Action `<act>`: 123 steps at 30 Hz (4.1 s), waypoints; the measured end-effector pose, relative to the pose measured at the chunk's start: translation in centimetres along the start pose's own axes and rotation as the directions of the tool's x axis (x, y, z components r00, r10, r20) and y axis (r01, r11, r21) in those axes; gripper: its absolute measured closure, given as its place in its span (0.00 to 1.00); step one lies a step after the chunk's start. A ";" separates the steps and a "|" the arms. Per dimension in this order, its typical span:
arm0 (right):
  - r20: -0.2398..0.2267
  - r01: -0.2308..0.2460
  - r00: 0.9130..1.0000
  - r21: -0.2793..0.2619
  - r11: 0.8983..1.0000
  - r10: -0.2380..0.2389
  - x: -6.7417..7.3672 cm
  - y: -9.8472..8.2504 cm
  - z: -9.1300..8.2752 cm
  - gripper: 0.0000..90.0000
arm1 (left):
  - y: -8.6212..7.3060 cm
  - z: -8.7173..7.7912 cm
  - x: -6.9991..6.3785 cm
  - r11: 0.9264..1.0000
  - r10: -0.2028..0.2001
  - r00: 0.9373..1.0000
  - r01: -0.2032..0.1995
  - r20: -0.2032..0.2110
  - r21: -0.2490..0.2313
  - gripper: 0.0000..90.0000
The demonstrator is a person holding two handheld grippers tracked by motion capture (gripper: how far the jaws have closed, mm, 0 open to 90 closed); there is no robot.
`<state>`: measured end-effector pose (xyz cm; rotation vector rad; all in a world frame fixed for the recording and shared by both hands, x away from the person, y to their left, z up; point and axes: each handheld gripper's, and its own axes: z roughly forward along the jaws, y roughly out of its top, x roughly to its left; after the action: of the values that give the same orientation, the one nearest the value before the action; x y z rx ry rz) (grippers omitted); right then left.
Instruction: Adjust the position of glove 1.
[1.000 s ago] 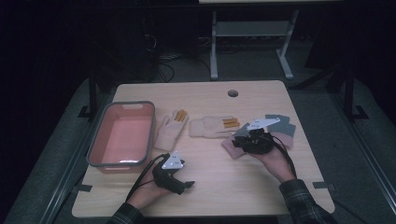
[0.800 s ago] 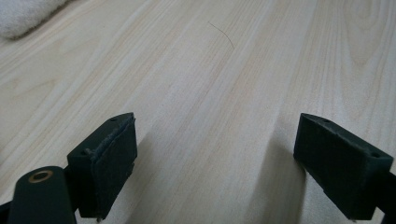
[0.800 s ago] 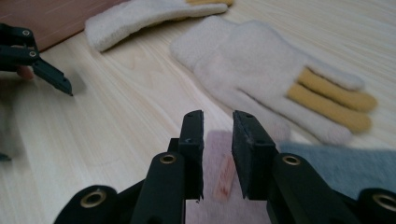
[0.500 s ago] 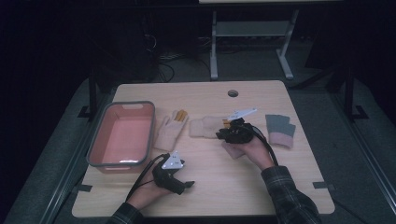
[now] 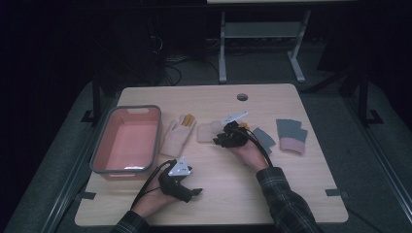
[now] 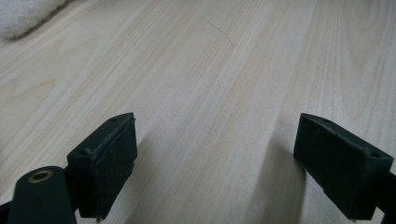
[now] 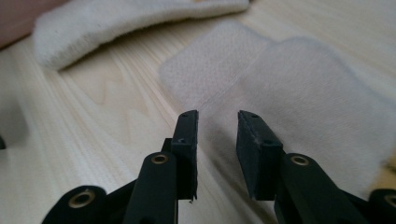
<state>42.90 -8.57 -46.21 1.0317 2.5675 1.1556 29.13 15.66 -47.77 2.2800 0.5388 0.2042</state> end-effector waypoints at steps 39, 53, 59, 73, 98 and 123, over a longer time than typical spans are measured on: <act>-0.053 0.155 0.985 -0.125 0.980 -0.163 1.7 0.7 -4.9 0.99 | 0.0 0.0 0.1 1.000 0.015 1.000 -0.015 -0.001 0.003 0.14; -0.099 0.184 0.973 -0.216 0.959 -0.209 2.5 0.5 -9.3 1.00 | 0.0 0.0 0.1 1.000 0.015 1.000 -0.015 -0.003 0.001 0.14; -0.113 0.217 0.962 -0.226 0.950 -0.247 3.7 -0.4 -11.1 0.99 | 0.0 0.0 0.1 1.000 0.014 1.000 -0.014 -0.003 0.002 0.14; -0.140 0.243 0.954 -0.151 0.958 -0.264 6.4 -5.5 -12.6 0.99 | 0.0 0.0 0.1 1.000 0.006 1.000 -0.006 -0.003 0.000 0.14; -0.117 0.122 0.985 -0.032 0.992 -0.125 4.9 -10.4 -13.3 0.93 | 0.0 0.0 0.0 1.000 0.003 1.000 -0.003 -0.002 -0.004 0.14; -0.066 0.136 0.989 0.117 0.984 -0.129 4.2 -11.9 -11.4 1.00 | 0.0 0.0 0.1 1.000 0.013 1.000 -0.013 -0.007 -0.001 0.14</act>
<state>29.01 -18.38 -46.16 0.8462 2.7339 1.0233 29.20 15.70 -47.74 2.2829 0.5278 0.2185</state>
